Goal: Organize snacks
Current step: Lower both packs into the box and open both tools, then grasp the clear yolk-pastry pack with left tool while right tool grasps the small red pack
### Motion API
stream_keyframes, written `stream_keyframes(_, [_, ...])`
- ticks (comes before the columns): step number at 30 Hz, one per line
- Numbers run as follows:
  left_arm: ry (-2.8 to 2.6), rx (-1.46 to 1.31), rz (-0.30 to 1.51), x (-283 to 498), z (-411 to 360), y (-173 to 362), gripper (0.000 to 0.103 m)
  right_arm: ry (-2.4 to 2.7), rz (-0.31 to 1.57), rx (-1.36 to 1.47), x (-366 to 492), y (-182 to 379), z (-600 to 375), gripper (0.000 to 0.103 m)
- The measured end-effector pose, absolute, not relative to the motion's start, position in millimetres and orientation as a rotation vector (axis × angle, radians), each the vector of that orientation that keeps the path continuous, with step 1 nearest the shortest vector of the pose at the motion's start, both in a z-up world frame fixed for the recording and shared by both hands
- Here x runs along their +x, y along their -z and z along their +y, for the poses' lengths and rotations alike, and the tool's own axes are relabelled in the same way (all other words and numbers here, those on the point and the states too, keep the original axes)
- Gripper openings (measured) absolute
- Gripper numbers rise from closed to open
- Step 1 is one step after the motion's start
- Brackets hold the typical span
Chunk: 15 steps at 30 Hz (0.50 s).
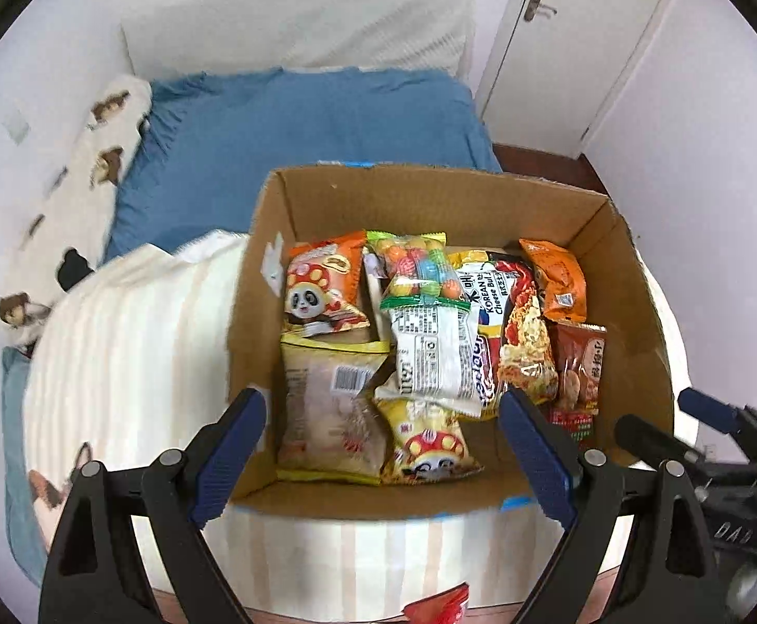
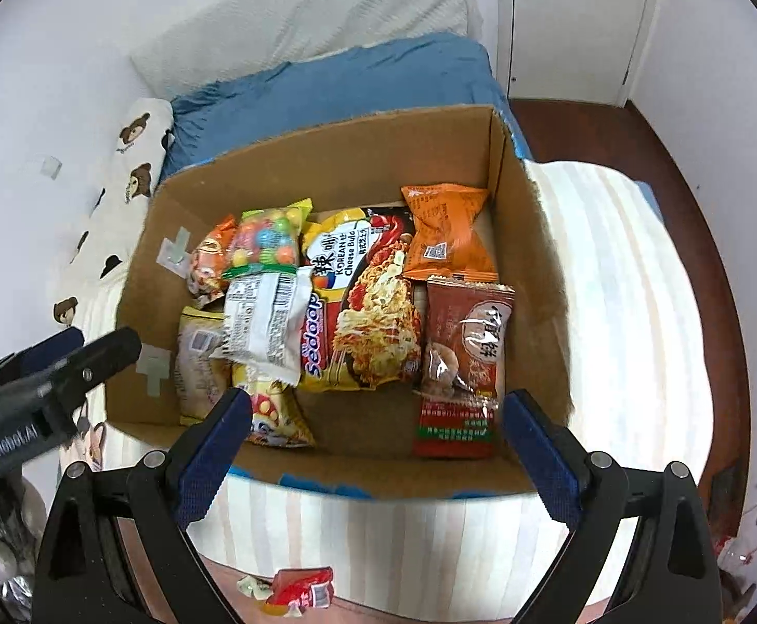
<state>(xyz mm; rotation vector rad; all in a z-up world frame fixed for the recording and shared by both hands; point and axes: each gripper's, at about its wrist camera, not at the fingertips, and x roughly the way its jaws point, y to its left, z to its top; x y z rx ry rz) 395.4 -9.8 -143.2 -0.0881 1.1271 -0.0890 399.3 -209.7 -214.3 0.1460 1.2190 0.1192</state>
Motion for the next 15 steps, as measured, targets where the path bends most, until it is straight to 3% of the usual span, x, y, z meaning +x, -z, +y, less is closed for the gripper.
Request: stream_keyframes(15, [0.053, -0.030, 0.918, 302.3, -11.5, 83.0, 0.092, -0.147, 1.025, 0.139, 308.6, 140.5, -201.5, 0.099])
